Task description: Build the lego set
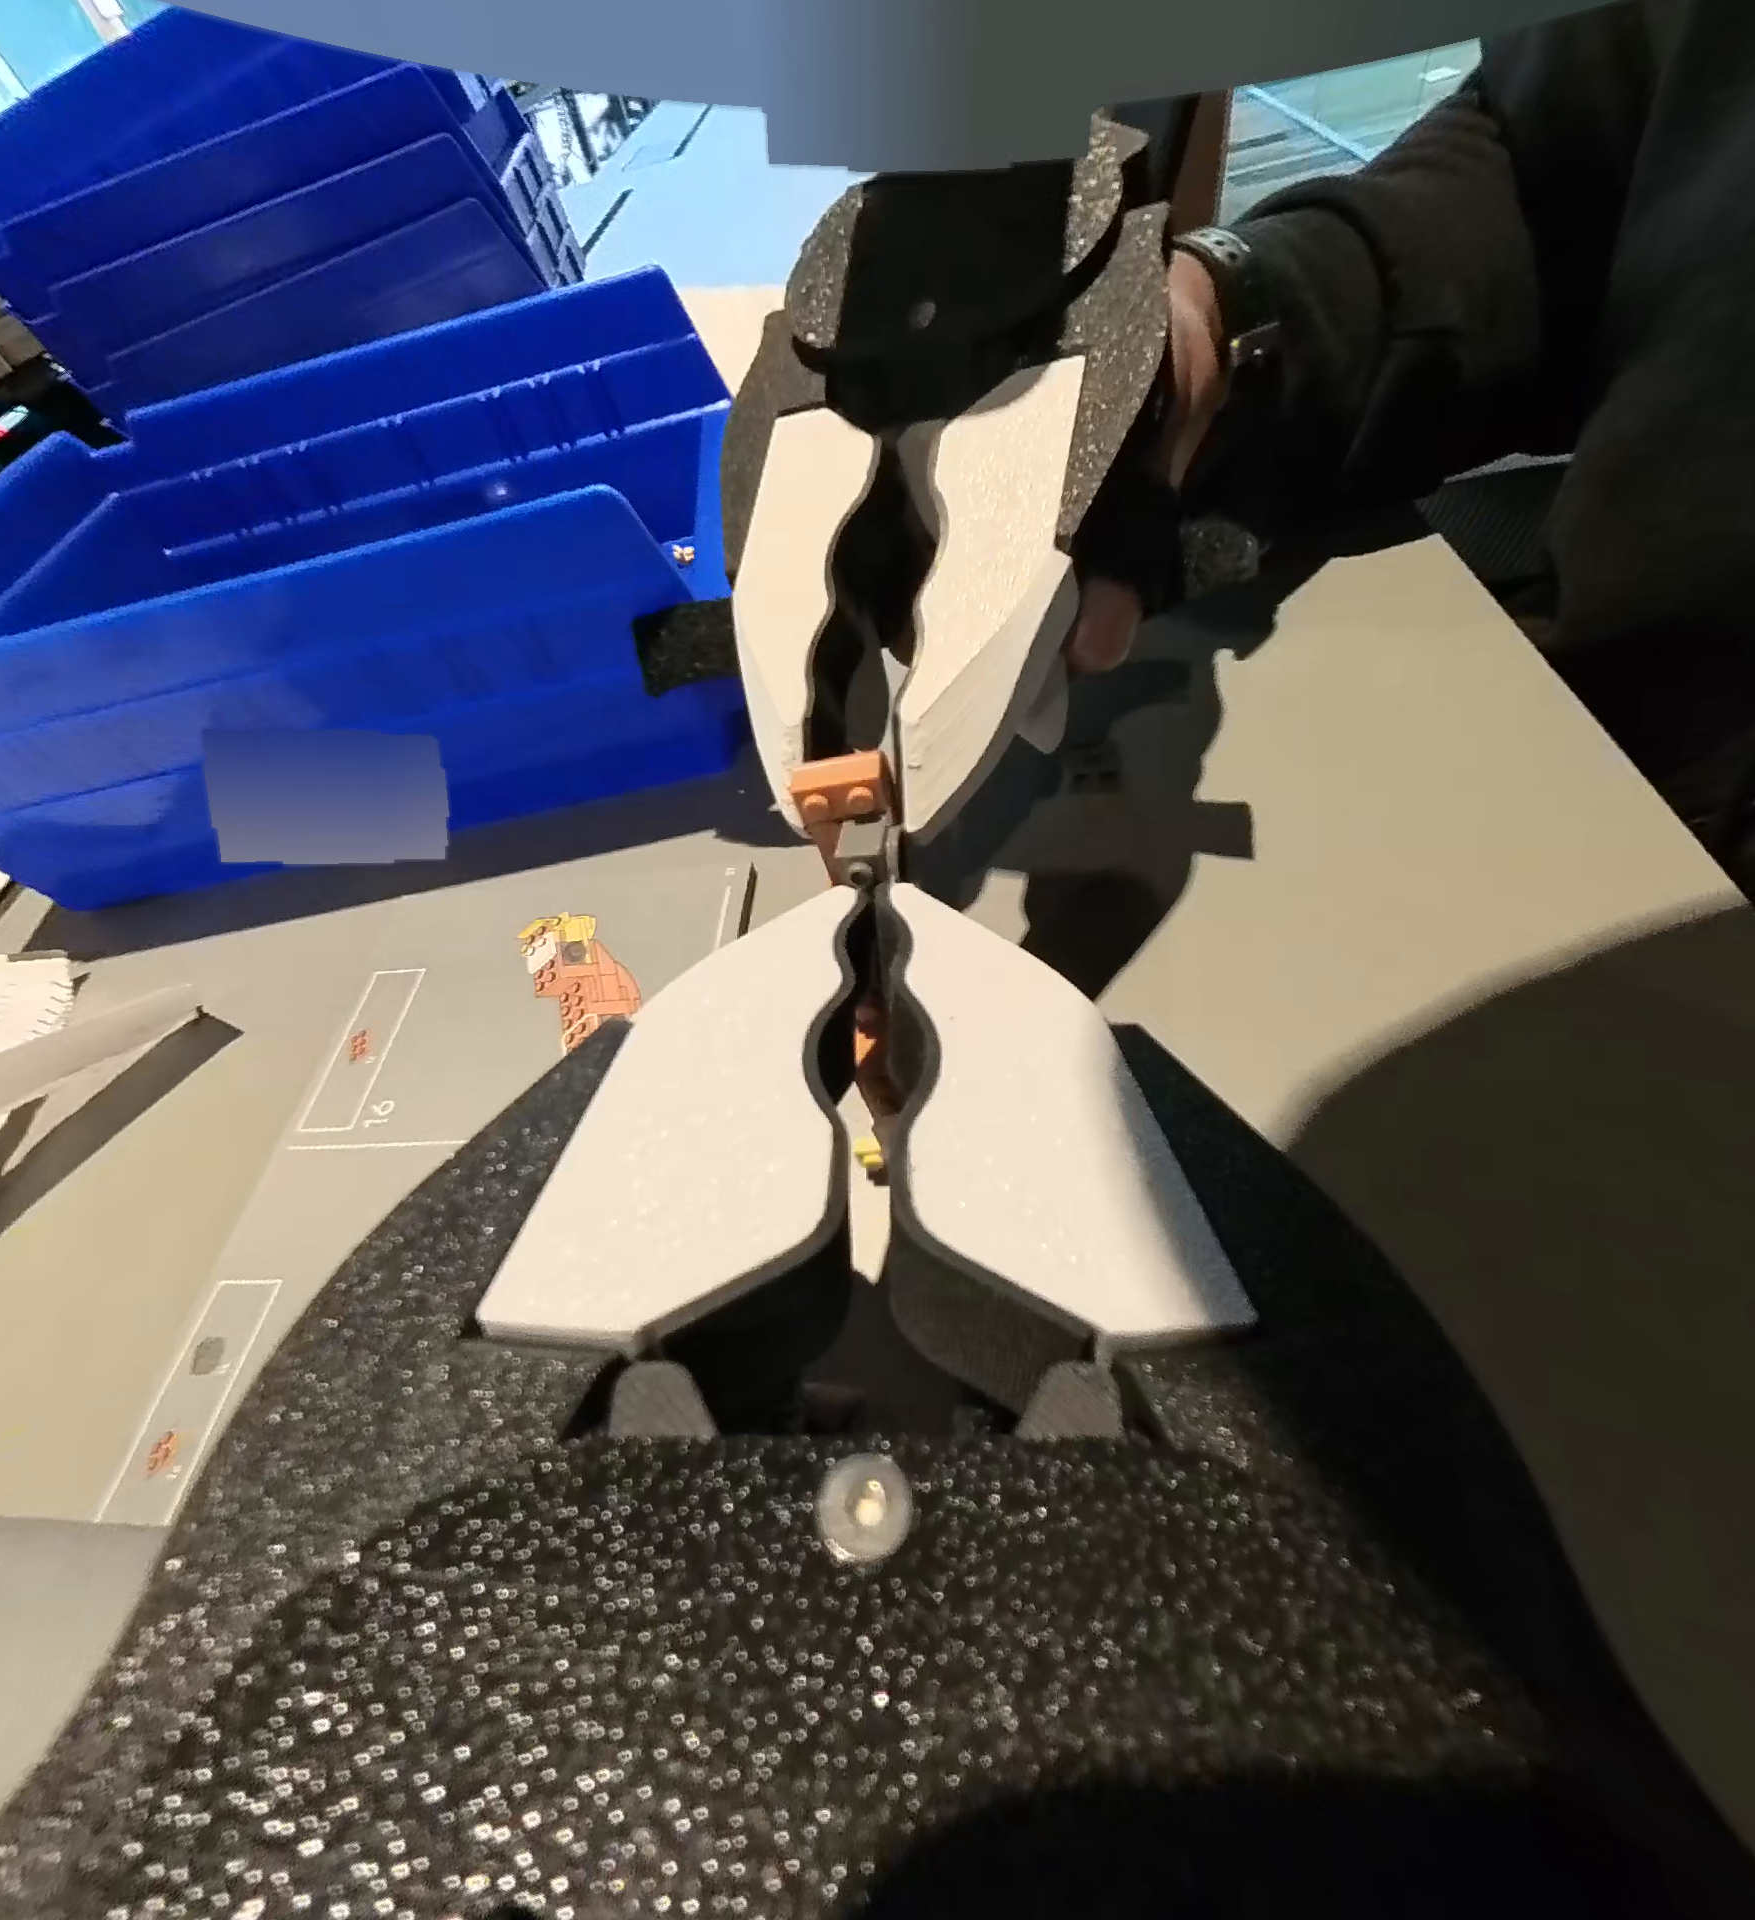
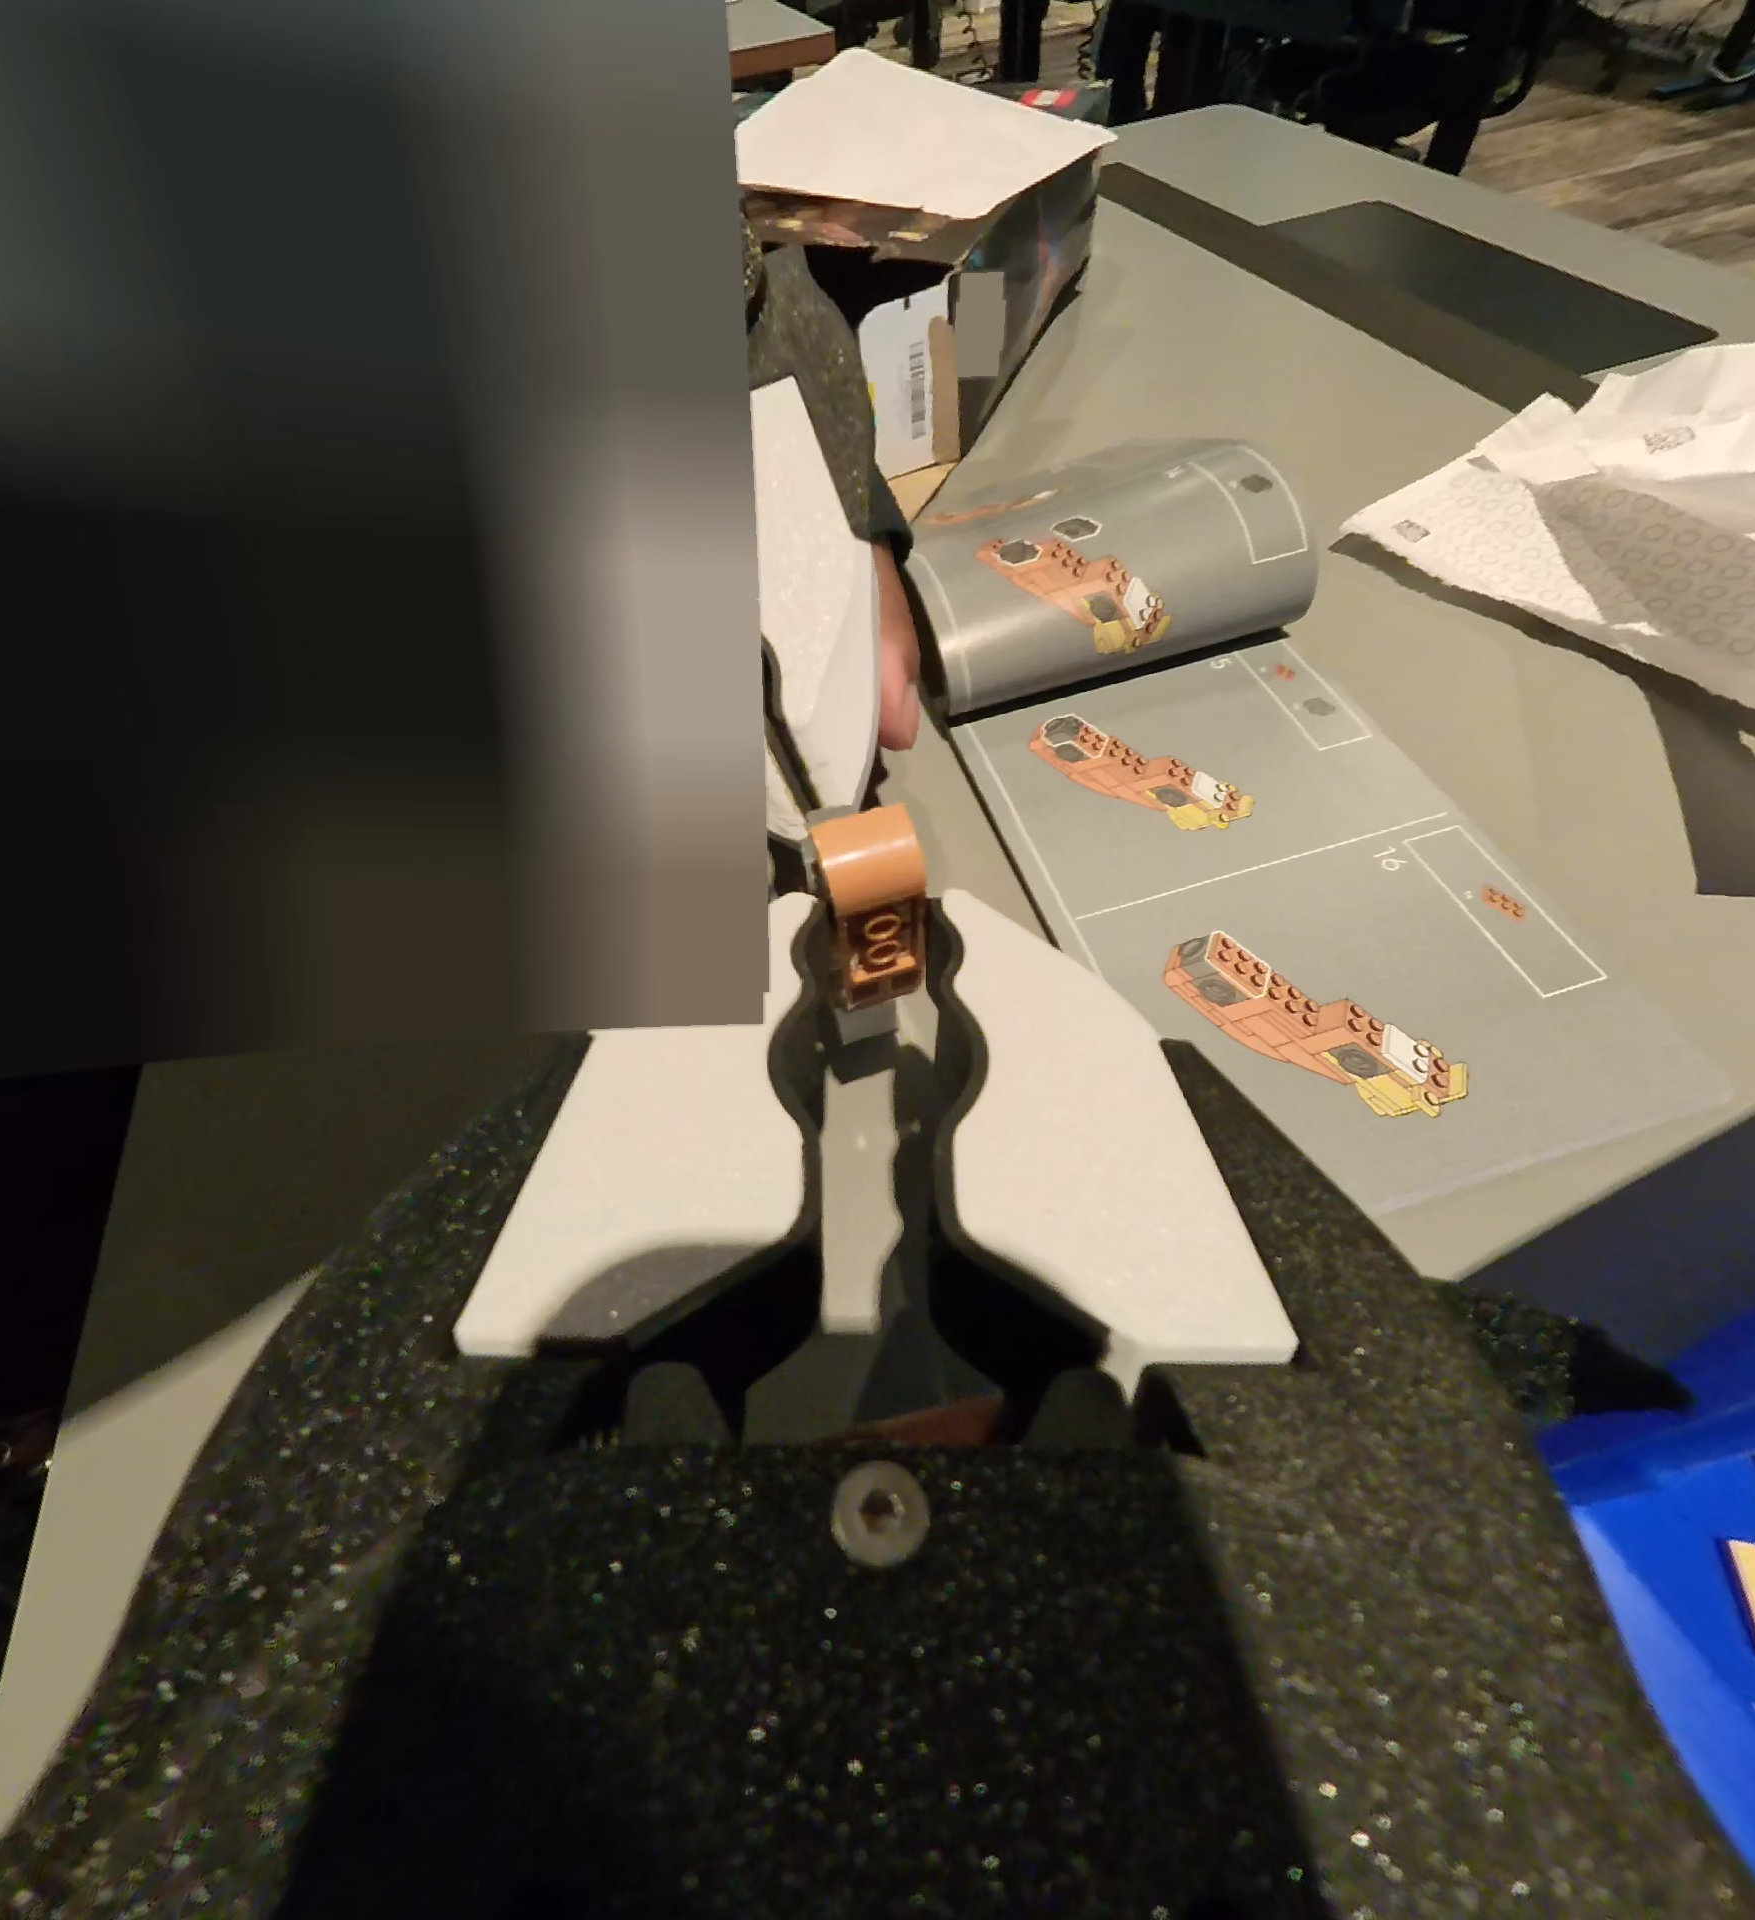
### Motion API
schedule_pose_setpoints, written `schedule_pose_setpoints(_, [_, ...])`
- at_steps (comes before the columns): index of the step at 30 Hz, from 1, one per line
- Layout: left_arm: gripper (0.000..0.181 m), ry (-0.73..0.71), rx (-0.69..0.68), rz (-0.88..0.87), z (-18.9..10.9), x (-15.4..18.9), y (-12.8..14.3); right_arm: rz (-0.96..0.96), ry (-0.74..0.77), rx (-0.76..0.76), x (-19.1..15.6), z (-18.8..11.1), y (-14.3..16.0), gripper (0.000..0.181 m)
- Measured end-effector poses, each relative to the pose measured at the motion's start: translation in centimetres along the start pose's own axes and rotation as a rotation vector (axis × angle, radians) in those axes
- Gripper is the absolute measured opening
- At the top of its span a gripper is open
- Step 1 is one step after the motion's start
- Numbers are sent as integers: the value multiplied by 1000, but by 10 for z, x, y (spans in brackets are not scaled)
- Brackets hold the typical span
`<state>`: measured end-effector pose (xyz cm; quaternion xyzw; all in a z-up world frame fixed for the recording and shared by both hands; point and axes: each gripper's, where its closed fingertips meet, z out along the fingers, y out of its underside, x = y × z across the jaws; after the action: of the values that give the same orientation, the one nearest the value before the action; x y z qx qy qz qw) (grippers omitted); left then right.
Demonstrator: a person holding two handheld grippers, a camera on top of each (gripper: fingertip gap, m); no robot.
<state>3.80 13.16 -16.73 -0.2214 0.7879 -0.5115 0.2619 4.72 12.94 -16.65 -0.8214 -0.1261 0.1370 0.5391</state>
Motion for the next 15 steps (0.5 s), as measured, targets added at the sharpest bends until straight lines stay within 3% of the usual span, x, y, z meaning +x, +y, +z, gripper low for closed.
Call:
schedule_pose_setpoints(1, [0, 4, 0, 2, 0, 1, 0, 1, -7, 0, -1, 0, 0, 17])
schedule_pose_setpoints(8, [0, 14, -8, 9, 2, 4, 0, -38, -40, -43, -4, 1, 7, 24])
schedule_pose_setpoints(15, [0, 20, -9, 9, 2, 5, 0, -58, -22, -47, -3, 1, 8, 17])
